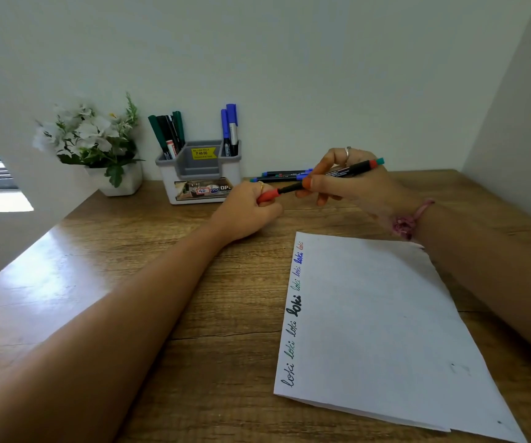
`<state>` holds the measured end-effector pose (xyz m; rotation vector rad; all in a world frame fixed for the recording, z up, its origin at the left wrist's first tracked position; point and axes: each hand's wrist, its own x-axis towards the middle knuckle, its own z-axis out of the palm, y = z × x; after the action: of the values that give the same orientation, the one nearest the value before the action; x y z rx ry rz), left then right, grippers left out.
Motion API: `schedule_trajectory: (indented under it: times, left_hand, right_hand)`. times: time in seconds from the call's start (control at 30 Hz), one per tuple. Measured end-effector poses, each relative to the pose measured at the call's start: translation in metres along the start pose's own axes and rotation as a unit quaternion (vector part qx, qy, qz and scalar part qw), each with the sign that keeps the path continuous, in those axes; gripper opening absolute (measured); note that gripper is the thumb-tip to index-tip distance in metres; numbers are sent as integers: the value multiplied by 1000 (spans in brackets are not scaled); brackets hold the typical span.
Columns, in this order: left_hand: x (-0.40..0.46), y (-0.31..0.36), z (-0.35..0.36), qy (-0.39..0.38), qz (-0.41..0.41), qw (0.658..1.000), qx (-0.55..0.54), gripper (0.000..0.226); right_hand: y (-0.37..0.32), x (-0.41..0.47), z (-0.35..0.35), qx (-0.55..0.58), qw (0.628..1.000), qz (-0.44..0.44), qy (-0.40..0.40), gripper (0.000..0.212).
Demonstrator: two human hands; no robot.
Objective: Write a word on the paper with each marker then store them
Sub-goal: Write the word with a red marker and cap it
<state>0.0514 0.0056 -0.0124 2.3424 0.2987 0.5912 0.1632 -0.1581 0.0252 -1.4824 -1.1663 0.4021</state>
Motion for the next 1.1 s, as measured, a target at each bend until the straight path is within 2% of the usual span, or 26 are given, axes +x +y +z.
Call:
schedule_trajectory:
  times: [0.17, 0.23, 0.3, 0.37, 0.47, 0.6, 0.7, 0.97, 1.1]
  left_hand:
    - [-1, 3, 3, -12, -4, 1000, 15, 27]
    - [-1, 2, 4, -1, 0, 1000, 19, 29]
    - [-2, 0, 4, 13, 4, 1000, 11, 29]
    - [-2, -2, 5, 25, 0, 1000, 18, 24]
    - [-2, -5, 5, 43, -4, 998, 38, 26]
    - [-1, -4, 6, 44, -12, 997, 63, 21]
    - [0, -3, 5, 45, -29, 995, 88, 22]
    - [0, 0, 7, 10, -38, 989, 143, 19]
    - [0, -1, 5, 15, -29, 992, 122, 19]
  right_hand:
    - [5, 1, 3, -18, 999, -34, 9, 17]
    - [8, 2, 1, -7, 1000, -13, -26, 12]
    - [9, 1, 1, 12, 996, 25, -82, 22]
    - [13, 2, 2, 22, 993, 53, -99, 25]
    - [15, 3, 0, 26, 992, 92, -82, 5]
    - [14, 4, -7, -35, 999, 25, -28, 8]
    - [20, 5, -6, -64, 998, -10, -15, 18]
    - [41, 6, -5, -82, 996, -33, -7, 16]
    - [41, 8, -4, -78, 996, -27, -12, 14]
